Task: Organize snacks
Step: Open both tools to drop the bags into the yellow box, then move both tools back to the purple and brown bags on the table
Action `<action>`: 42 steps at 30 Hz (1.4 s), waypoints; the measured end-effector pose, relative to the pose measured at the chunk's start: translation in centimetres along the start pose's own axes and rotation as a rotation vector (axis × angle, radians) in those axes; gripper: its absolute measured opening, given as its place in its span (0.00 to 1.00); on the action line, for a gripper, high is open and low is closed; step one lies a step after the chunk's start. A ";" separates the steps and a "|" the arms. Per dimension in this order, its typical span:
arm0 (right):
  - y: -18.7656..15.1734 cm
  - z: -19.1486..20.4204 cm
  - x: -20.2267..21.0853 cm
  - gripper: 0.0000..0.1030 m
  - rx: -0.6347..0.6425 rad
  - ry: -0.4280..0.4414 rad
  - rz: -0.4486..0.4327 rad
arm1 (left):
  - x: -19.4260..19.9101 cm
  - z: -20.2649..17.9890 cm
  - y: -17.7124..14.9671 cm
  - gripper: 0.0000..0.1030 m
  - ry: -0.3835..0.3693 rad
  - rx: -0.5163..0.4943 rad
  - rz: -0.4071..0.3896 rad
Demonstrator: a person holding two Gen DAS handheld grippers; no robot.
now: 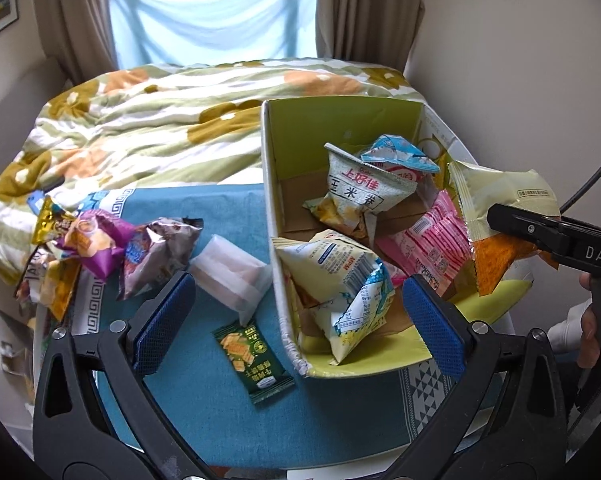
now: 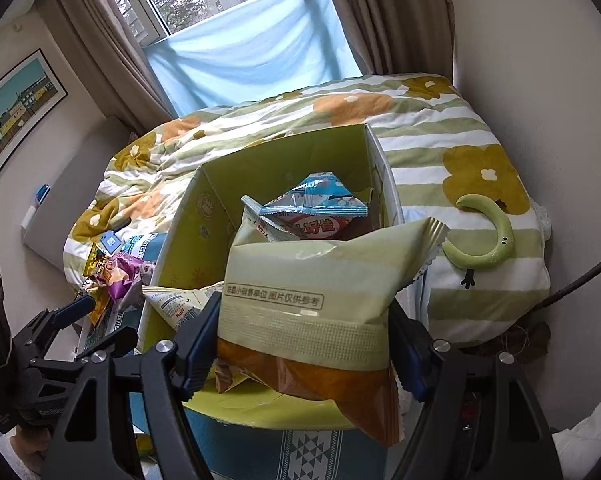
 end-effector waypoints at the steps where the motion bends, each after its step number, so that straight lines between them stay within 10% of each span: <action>1: -0.1 0.2 -0.4 0.69 0.004 0.008 0.008 | 0.0 0.2 -0.2 0.99 0.005 0.008 0.004; 8: -1.1 1.4 -2.9 0.74 0.023 0.025 0.069 | -0.1 1.1 -1.6 0.99 0.017 0.021 0.032; 13: -1.5 1.4 -2.6 0.96 0.009 -0.004 0.016 | 0.0 1.0 -2.3 0.99 0.003 0.017 0.041; 28: -1.8 2.6 0.8 0.96 0.008 -0.027 -0.063 | 3.6 1.6 -2.0 0.99 0.013 -0.028 -0.028; 42: 1.0 8.7 2.9 0.96 0.090 0.005 -0.146 | 7.0 9.8 -0.1 0.99 0.049 0.016 -0.092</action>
Point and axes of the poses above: each gripper's, at about its wrist camera, not at the fingertips, and x roughly against the way its jaws point, z to its left, y to its top, the point moved 6 cm from there along -x, roughly the way its jaws point, and after that the axes turned 12 degrees about x, right-handed, at the moved point
